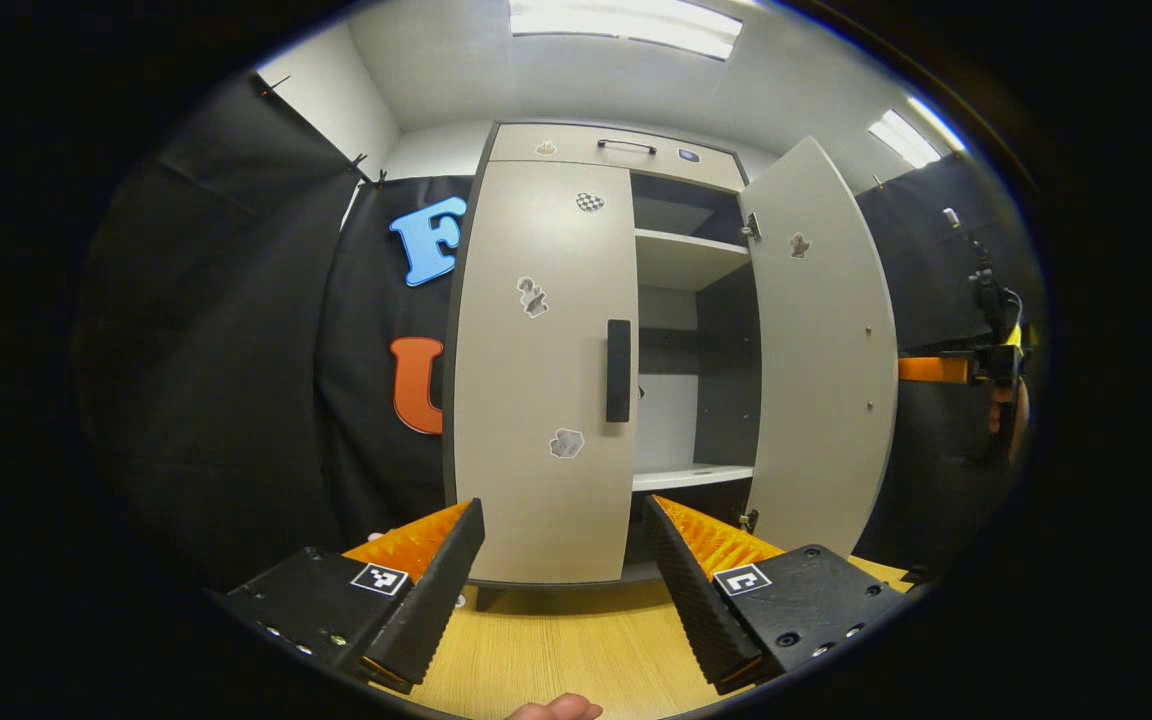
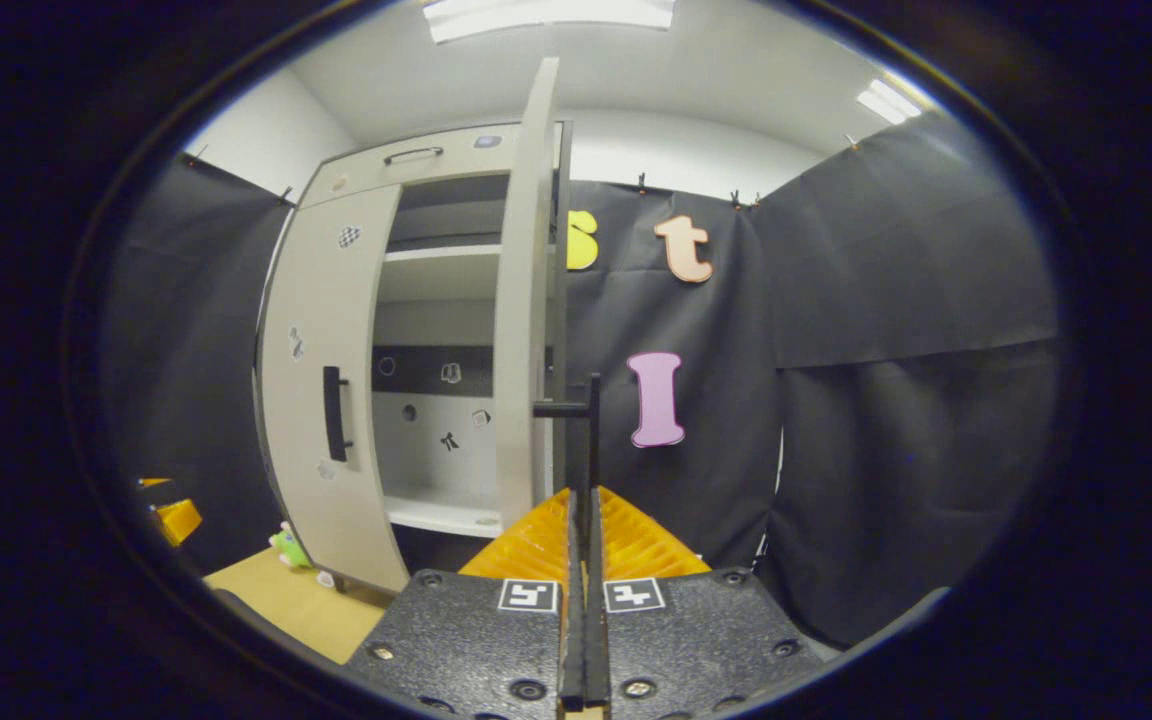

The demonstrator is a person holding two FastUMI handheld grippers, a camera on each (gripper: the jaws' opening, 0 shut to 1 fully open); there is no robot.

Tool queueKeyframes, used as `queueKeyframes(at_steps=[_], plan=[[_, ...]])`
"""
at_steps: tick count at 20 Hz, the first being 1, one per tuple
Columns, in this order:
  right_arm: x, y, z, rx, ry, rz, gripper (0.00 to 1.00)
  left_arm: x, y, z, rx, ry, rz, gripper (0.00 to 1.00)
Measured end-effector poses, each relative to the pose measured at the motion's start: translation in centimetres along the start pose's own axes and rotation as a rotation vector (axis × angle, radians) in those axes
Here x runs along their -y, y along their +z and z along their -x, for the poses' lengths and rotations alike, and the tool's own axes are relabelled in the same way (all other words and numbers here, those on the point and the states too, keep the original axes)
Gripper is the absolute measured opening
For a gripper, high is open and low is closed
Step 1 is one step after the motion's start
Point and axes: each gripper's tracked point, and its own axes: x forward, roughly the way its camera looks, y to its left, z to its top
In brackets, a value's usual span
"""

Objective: Open the right door of the double-door shoe cabinet with the right hand, and open the left door with the left hand.

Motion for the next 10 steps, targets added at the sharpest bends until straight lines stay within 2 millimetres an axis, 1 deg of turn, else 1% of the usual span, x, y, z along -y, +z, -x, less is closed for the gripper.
queueKeyframes(at_steps=[2, 5, 6, 7, 8, 9, 10], plan=[[-1.7, -1.3, 2.5, 0.027, 0.000, 0.026, 0.04, 0.0, -0.2, 0.0, -0.002, -0.002, 0.015, 0.95], [-5.2, -4.1, 4.8, 0.040, 0.034, 0.102, 0.04, 1.1, -0.2, -0.2, -0.009, -0.034, 0.051, 0.95], [-6.3, -4.7, 5.6, 0.042, 0.048, 0.123, 0.10, 1.2, 0.0, -0.4, -0.006, -0.037, 0.051, 0.95], [-7.3, -5.1, 6.1, 0.040, 0.064, 0.125, 0.22, 1.4, 0.1, -0.8, -0.005, -0.043, 0.048, 0.95], [-8.0, -5.4, 6.5, 0.035, 0.064, 0.115, 0.46, 1.7, 0.4, -1.3, -0.001, -0.049, 0.044, 0.95], [-8.5, -5.8, 7.0, 0.030, 0.072, 0.115, 0.63, 1.8, 0.9, -1.9, 0.002, -0.050, 0.040, 0.95], [-8.8, -5.9, 7.0, 0.026, 0.071, 0.110, 0.72, 2.0, 1.4, -2.7, 0.008, -0.055, 0.038, 0.95]])
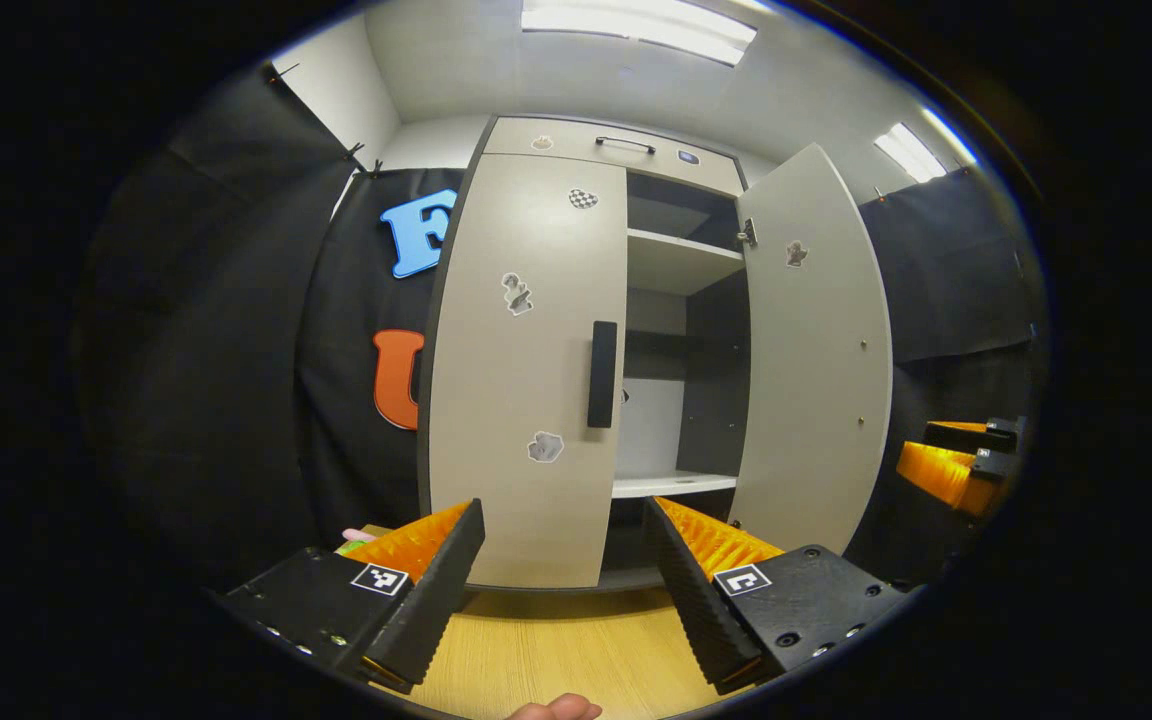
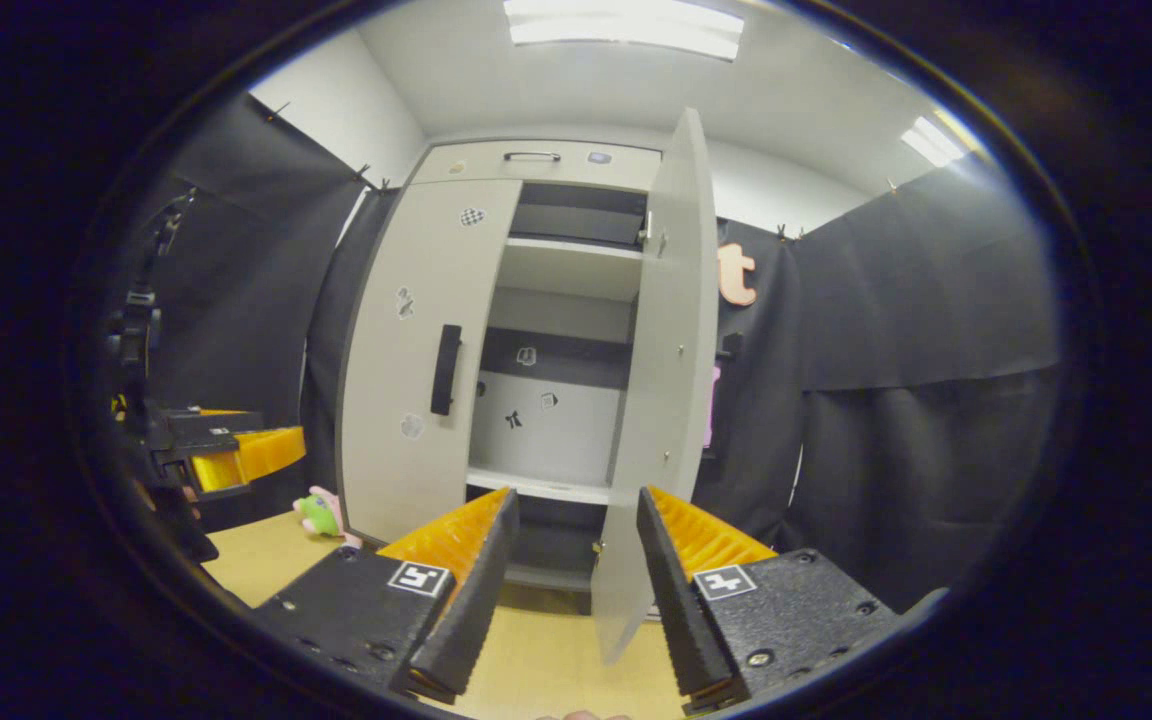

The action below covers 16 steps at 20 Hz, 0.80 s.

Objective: Open the right door of the double-door shoe cabinet with the right hand, and open the left door with the left hand.

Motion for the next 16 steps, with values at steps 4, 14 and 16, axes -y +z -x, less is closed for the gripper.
queueKeyframes(at_steps=[4, 14, 16], plan=[[-1.3, 0.2, 0.3, -0.005, 0.032, -0.017, 0.92, 1.6, 3.5, -3.8, 0.075, -0.052, -0.037, 0.95], [1.5, -3.3, 2.0, -0.103, 0.000, -0.108, 0.92, 4.2, 8.0, -17.2, 0.104, -0.065, -0.073, 0.95], [2.4, -3.4, 2.4, -0.106, -0.020, -0.117, 0.92, 4.5, 7.9, -19.7, 0.096, -0.063, -0.093, 0.95]])
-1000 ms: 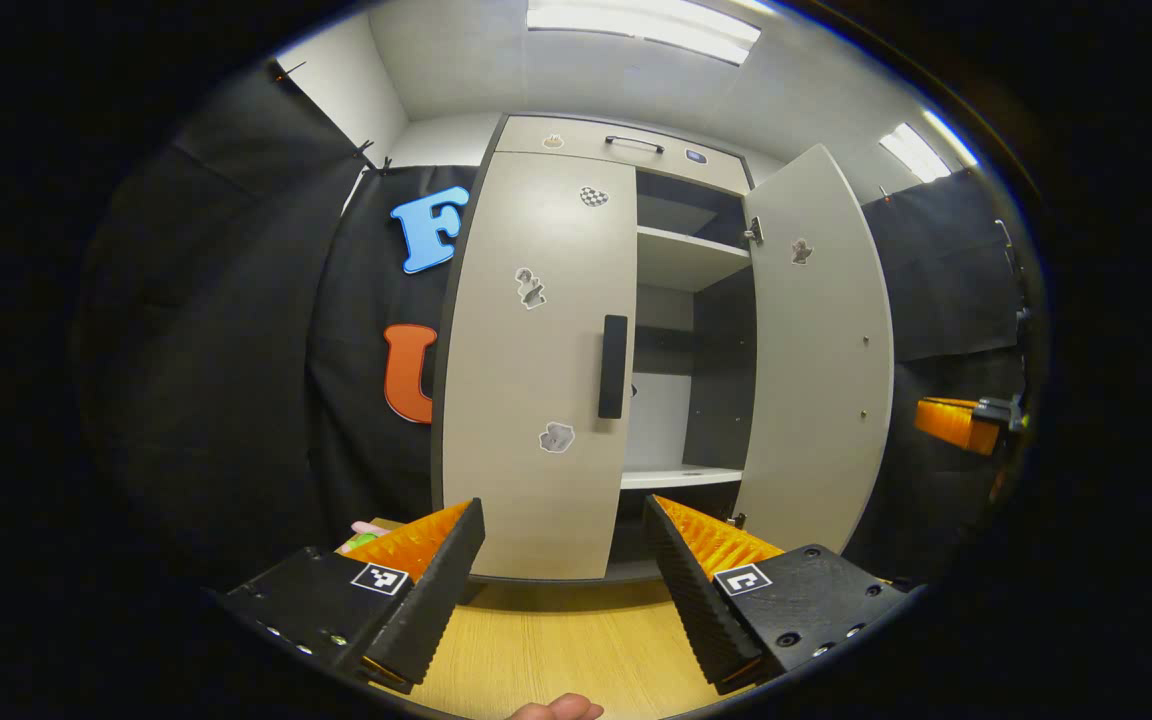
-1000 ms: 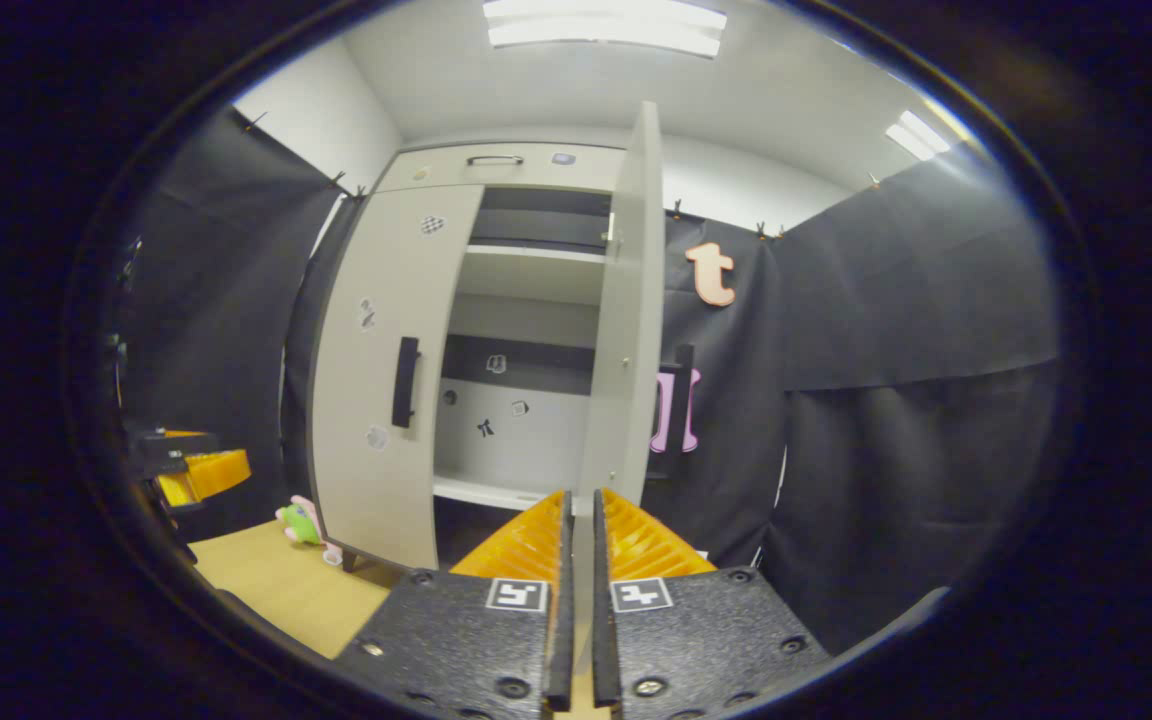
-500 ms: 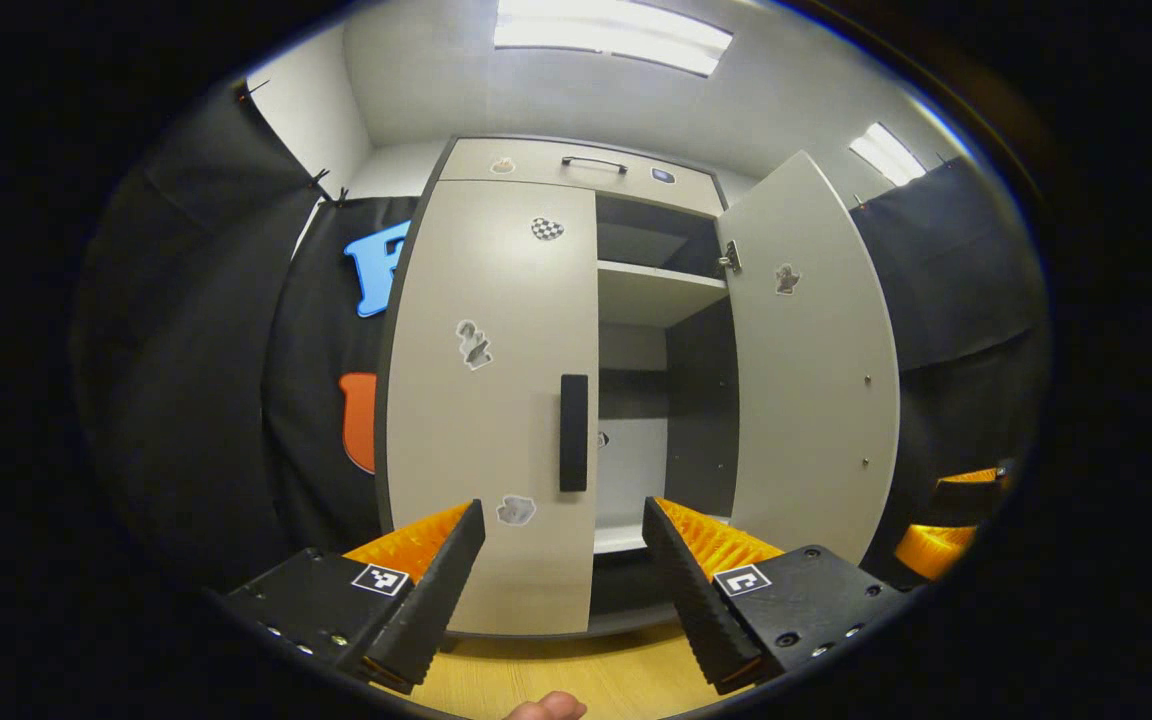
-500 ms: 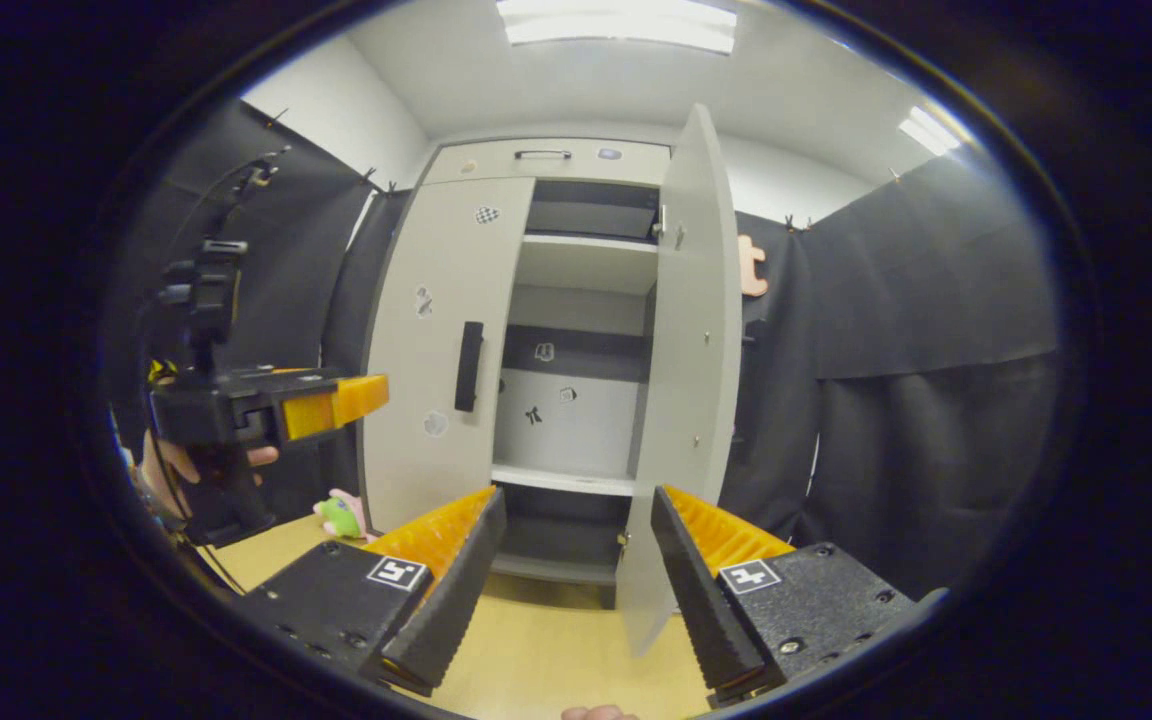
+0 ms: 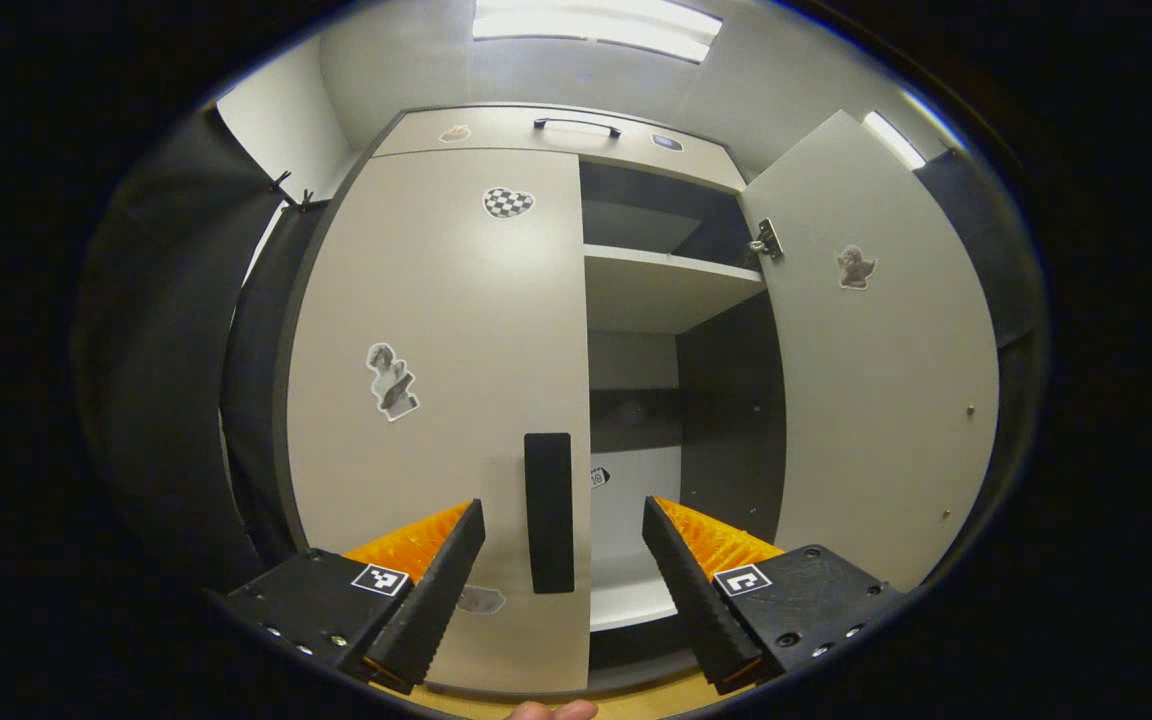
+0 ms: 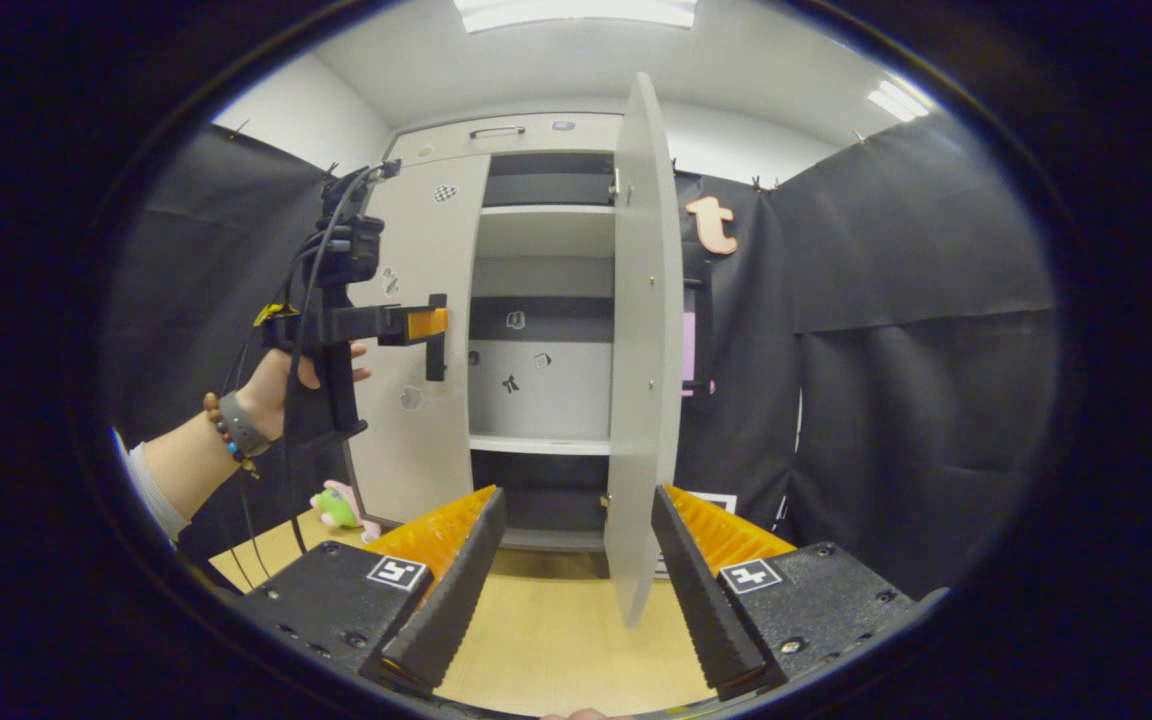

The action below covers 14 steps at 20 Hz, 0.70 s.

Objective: Open the right door of the double-door shoe cabinet with the right hand, and open the left door with the left hand.

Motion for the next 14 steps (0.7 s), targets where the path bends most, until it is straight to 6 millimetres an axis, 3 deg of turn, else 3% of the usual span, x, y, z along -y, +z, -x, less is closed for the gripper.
queueKeyframes(at_steps=[3, 8, 14], plan=[[1.4, -0.2, 0.3, -0.003, -0.032, -0.007, 0.92, 0.6, -1.5, -2.7, -0.050, -0.009, 0.006, 0.95], [3.2, -1.7, 0.4, -0.043, -0.077, -0.036, 0.92, 0.3, -3.1, -5.0, -0.092, 0.001, 0.031, 0.96], [3.9, -2.8, -0.4, -0.074, -0.087, -0.094, 0.92, -0.3, -3.2, -5.4, -0.094, 0.030, 0.053, 0.93]])
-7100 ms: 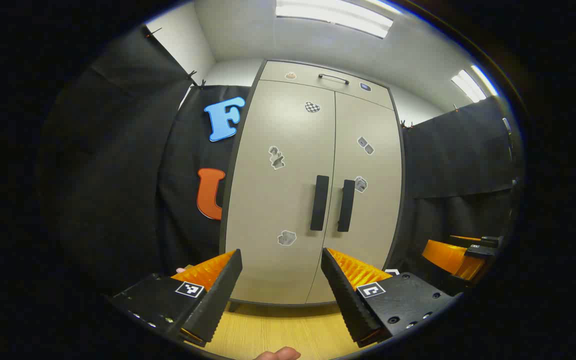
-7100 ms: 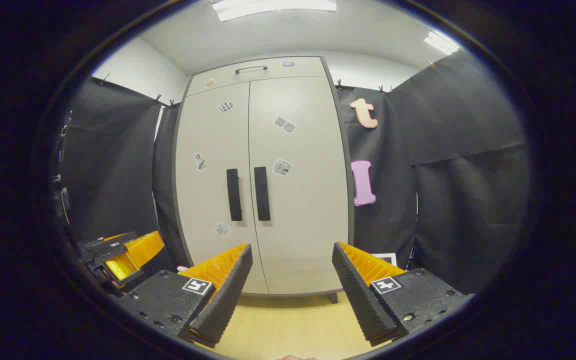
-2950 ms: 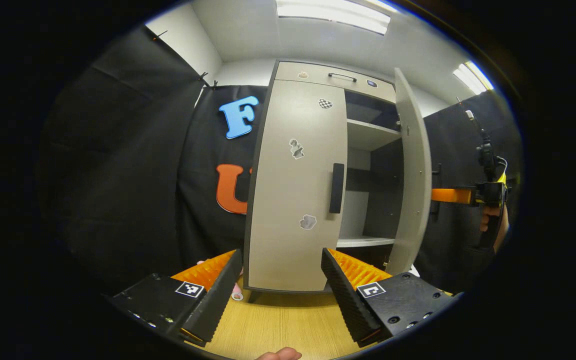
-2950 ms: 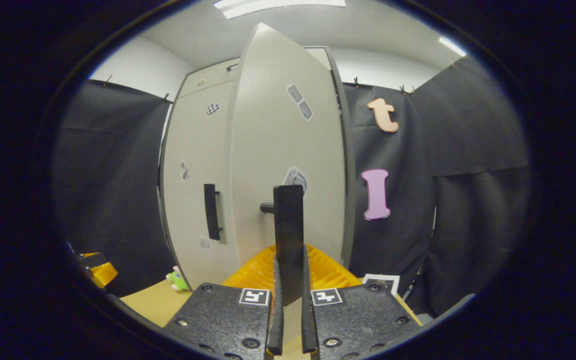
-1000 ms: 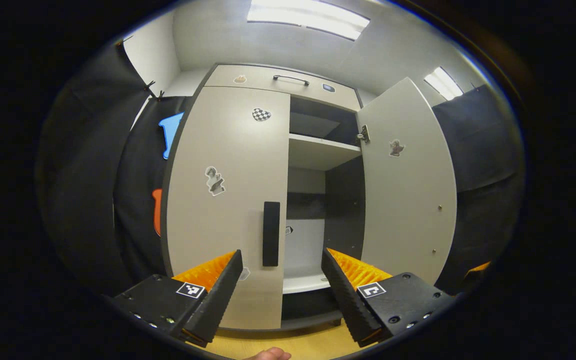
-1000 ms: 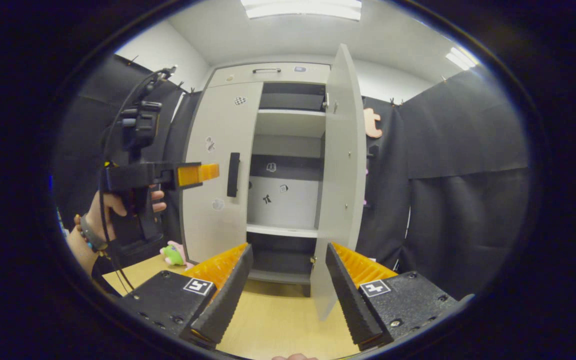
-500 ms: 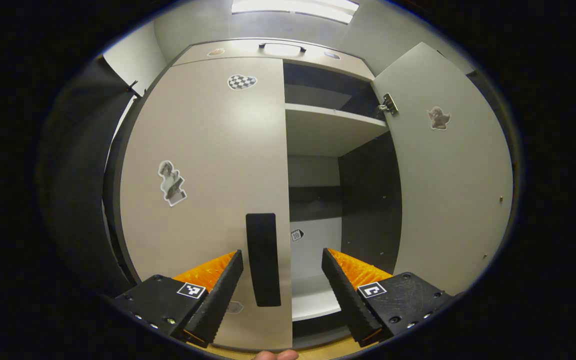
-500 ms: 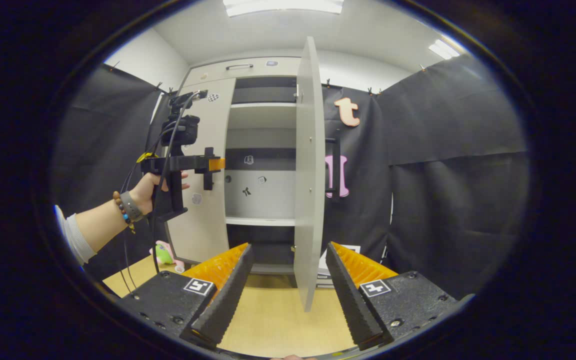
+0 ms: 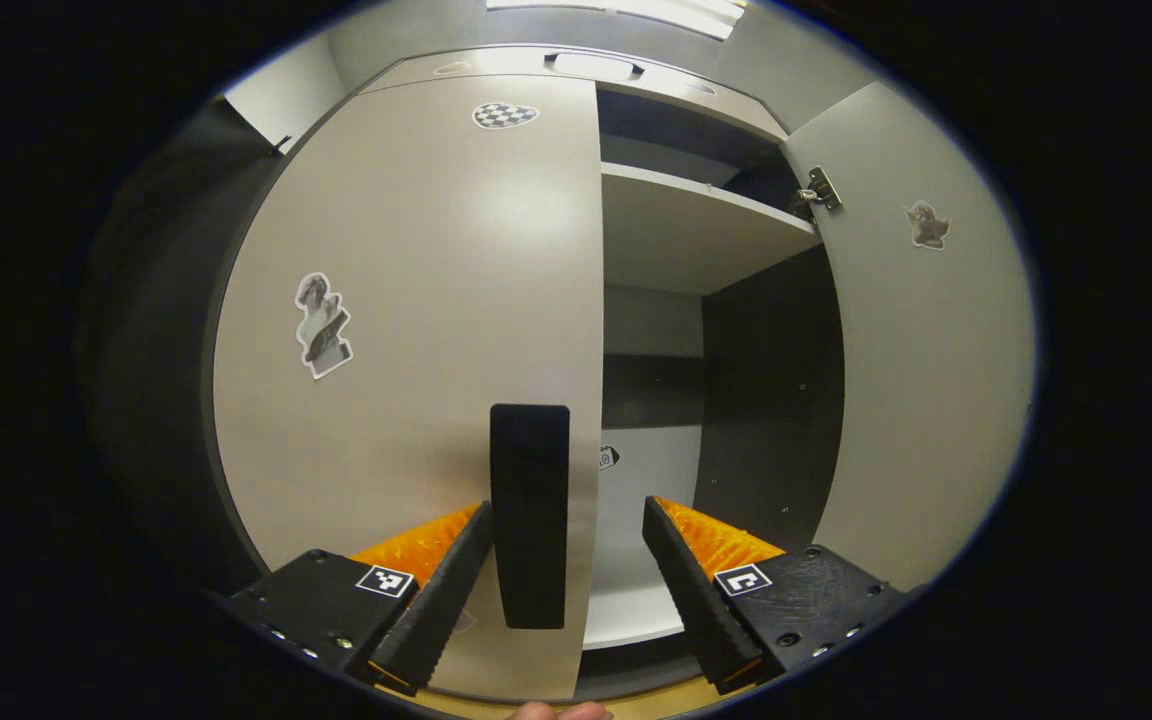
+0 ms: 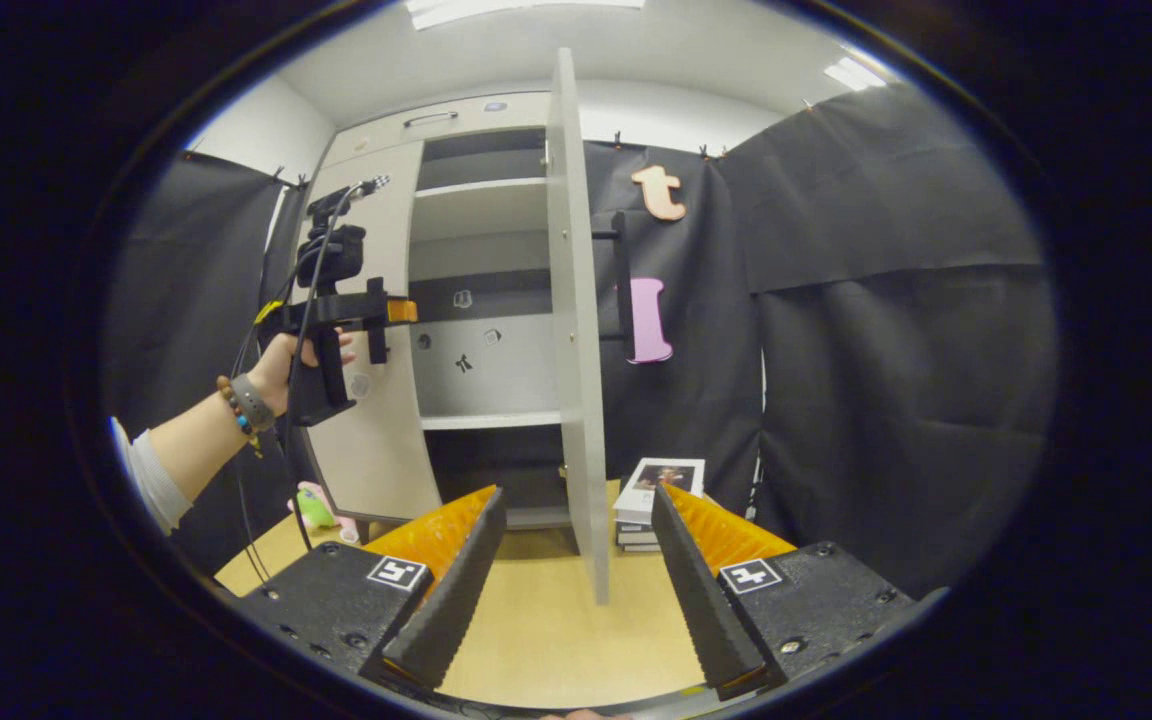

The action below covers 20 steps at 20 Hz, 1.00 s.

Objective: Open the right door of the double-door shoe cabinet with the right hand, and open the left door with the left hand.

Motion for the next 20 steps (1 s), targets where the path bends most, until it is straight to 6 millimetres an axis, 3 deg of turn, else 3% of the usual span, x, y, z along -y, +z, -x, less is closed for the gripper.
queueKeyframes(at_steps=[6, 7, 10, 13, 15, 20], plan=[[-1.0, -0.2, -0.9, -0.003, 0.029, -0.004, 0.89, -1.5, -0.2, -0.1, -0.011, 0.011, -0.002, 0.87], [-1.2, -0.4, -1.0, -0.006, 0.033, -0.004, 0.89, -2.2, -0.2, 0.0, -0.011, 0.033, -0.006, 0.72], [-1.4, -0.8, -1.1, -0.015, 0.036, 0.002, 0.89, -1.7, -0.3, 0.2, -0.014, 0.016, 0.013, 0.30], [-1.1, -1.0, -1.0, -0.020, 0.024, 0.002, 0.89, -1.6, -0.2, 0.0, 0.007, 0.026, -0.012, 0.12], [-0.9, -1.0, -0.9, -0.021, 0.021, -0.004, 0.89, -1.6, -0.4, 0.8, -0.010, -0.012, 0.001, 0.08], [-1.7, -2.2, -0.2, -0.032, 0.022, -0.006, 0.88, -1.8, 0.8, 6.8, 0.018, -0.057, -0.042, 0.08]])
